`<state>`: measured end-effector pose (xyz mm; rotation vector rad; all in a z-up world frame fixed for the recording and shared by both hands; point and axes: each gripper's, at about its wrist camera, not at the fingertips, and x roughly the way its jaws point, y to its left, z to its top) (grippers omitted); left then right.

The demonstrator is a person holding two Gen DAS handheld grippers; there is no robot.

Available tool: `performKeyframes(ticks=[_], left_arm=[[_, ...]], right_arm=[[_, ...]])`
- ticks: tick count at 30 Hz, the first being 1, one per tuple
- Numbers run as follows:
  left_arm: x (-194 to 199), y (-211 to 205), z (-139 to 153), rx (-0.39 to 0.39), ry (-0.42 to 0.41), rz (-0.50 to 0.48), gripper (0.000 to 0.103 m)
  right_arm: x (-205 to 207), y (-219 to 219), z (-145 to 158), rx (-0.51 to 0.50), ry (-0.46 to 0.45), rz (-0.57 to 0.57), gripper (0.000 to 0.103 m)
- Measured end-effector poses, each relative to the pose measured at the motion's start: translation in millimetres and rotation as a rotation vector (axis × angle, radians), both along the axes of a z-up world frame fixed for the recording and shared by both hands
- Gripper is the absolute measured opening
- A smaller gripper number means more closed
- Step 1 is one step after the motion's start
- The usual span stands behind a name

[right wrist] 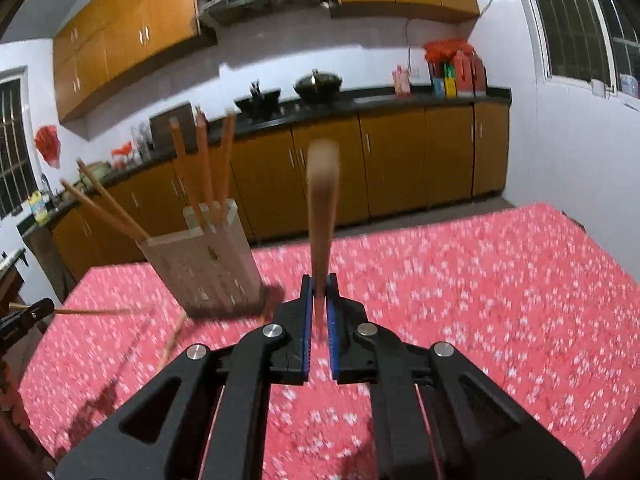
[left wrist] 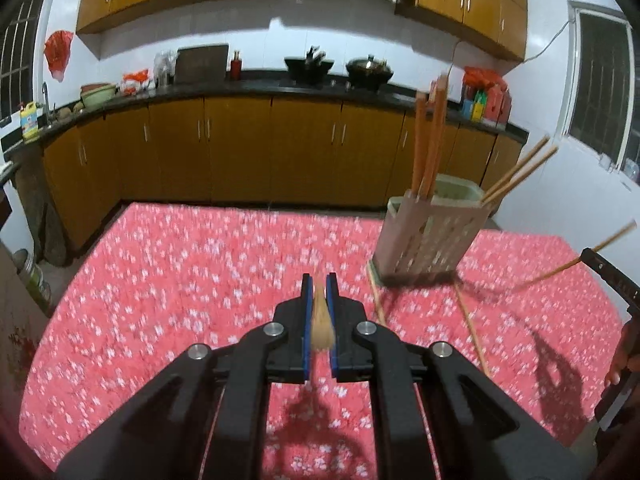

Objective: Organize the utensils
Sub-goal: 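Lift both chopsticks upright and carry them over the utensil holder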

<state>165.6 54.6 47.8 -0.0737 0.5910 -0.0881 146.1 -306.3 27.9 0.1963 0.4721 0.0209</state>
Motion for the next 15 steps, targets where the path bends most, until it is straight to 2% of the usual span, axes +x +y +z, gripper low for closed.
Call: performKeyframes(ticks=[8, 15], left_arm=[[-3, -8, 44, -0.030, -0.082, -0.069, 0.008], [-3, -40, 90, -0.070, -0.178, -0.176, 0.007]], right_arm=[[-2, 11, 43, 0.038, -0.092, 0.075, 0.007], [-5, 33, 94, 0.116, -0.246, 0.162, 0.007]])
